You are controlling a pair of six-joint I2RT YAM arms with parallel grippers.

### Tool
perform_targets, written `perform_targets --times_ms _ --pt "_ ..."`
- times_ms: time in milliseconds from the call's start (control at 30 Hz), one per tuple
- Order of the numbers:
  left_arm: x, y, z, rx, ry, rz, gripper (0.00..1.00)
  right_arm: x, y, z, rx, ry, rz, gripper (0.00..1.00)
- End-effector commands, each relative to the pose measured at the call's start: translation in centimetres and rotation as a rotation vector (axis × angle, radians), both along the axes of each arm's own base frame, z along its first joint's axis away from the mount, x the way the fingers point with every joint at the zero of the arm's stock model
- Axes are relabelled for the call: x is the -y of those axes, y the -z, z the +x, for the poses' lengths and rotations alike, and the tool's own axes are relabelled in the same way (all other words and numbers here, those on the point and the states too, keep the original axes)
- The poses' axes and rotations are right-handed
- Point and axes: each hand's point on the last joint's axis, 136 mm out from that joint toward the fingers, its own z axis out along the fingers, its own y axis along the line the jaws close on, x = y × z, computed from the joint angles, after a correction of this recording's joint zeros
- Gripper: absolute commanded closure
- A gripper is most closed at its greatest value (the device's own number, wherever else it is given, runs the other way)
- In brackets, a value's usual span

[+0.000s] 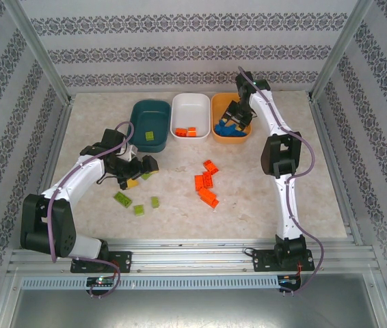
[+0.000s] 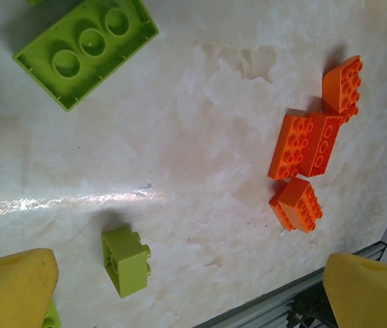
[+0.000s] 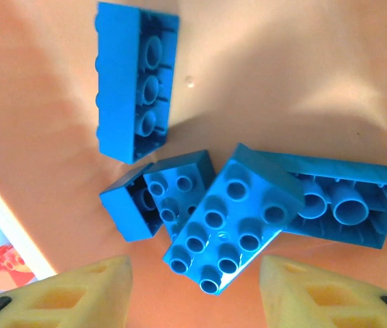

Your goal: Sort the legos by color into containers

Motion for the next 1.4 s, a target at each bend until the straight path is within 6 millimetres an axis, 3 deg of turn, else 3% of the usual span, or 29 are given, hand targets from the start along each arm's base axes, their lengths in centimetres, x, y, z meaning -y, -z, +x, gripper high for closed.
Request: perform_targets --times_ms 0,200,333,467,500,533,567,700,833,1000,1200,1367 --pt "-0.2 -1.1 0.3 0.027 -0.01 0.003 0.0 0.7 -4.8 0.2 0.091 0.003 -0.003 0.41" --pt "0.1 -1.3 0.2 0.042 -0.012 -0.015 0.0 0.2 -10.8 -1.2 0.208 -0.052 -0.031 0.39" --pt "0.1 -1.2 0.0 0.046 -0.017 -0.024 0.0 -0.6 -15.2 -3.4 0.304 -0.116 -0.092 0.33" --pt "0.0 -1.1 -0.2 0.048 -0.028 -0.022 0.0 -1.6 -18.2 -5.7 0.402 -0.149 -0.079 0.28" --pt "-0.1 -1.2 -0.2 0.051 -0.035 -0.016 0.0 -1.8 -18.5 -6.4 0.421 -0.151 -0.067 0.22" --pt "-0.3 -1.2 -0.2 0.057 -0.043 -0.009 0.0 -1.8 -18.7 -7.0 0.436 -0.144 -0.054 0.06" --pt "-0.5 -1.0 -0.3 0.056 -0.05 0.002 0.0 -1.7 -18.9 -7.7 0.447 -0.135 -0.035 0.02" --pt "-1.8 0.0 -0.5 0.032 -0.086 0.08 0.0 -1.5 -17.8 -9.9 0.462 -0.11 0.084 0.02" --pt "-2.8 0.7 -2.1 -0.052 -0.101 0.169 0.0 -2.0 -15.6 -12.7 0.405 -0.122 0.217 0.02" --pt "-1.1 1.3 -4.0 -0.111 -0.013 0.278 0.0 -3.7 -12.7 -16.0 0.333 -0.222 0.253 0.04" --pt "0.6 2.7 -5.6 -0.156 0.049 0.437 0.0 -6.0 -9.0 -18.9 0.247 -0.32 0.281 0.2" --pt "1.5 3.8 -6.7 -0.164 0.054 0.499 0.13 -6.4 -7.2 -20.1 0.23 -0.342 0.322 0.29"
